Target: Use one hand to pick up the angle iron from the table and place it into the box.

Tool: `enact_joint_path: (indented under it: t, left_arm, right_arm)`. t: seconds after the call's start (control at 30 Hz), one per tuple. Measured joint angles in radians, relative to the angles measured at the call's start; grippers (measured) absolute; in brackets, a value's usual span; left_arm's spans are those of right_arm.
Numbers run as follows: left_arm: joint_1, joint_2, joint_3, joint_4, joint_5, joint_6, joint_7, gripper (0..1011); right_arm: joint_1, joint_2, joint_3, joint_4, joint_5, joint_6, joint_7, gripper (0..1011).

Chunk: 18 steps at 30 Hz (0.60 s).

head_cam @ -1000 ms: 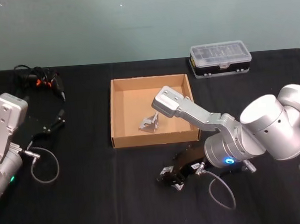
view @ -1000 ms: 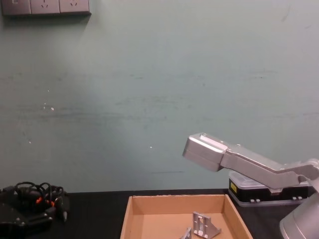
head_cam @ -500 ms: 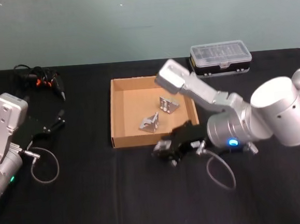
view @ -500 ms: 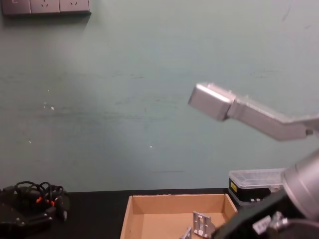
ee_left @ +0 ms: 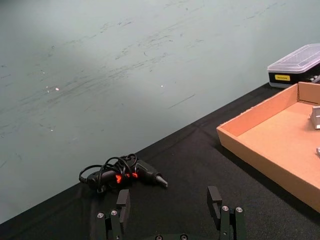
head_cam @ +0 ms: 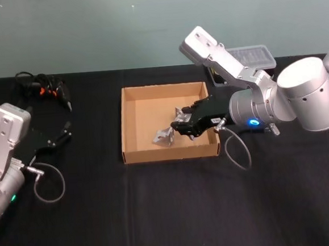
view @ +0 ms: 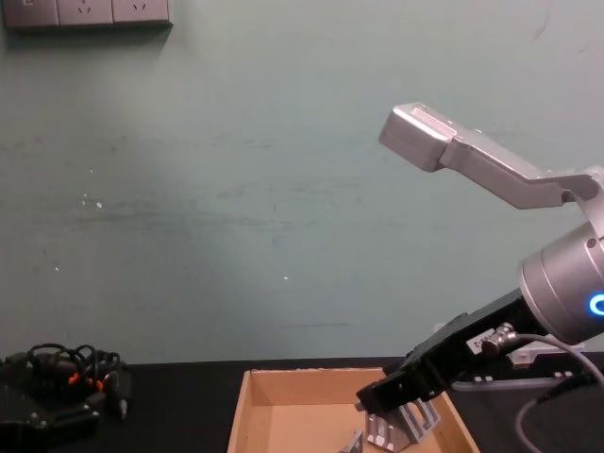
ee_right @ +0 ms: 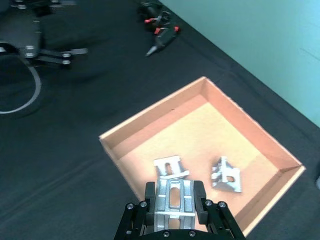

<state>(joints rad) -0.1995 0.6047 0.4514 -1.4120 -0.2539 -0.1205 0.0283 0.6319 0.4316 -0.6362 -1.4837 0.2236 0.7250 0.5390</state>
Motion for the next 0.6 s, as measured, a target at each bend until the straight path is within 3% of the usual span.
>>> enact_joint_path:
  t: [0.37, 0.6]
  left_arm:
    - [0.0, 0.0, 0.0, 0.0, 0.0, 0.0, 0.0, 1011]
    - [0.0, 0.0, 0.0, 0.0, 0.0, 0.0, 0.0, 1011]
  right_arm:
    - [0.032, -0.053, 0.009, 0.129, -0.026, -0.089, -0.007, 462]
    - [0.068, -0.091, -0.005, 0.216, -0.05, -0.165, 0.01, 461]
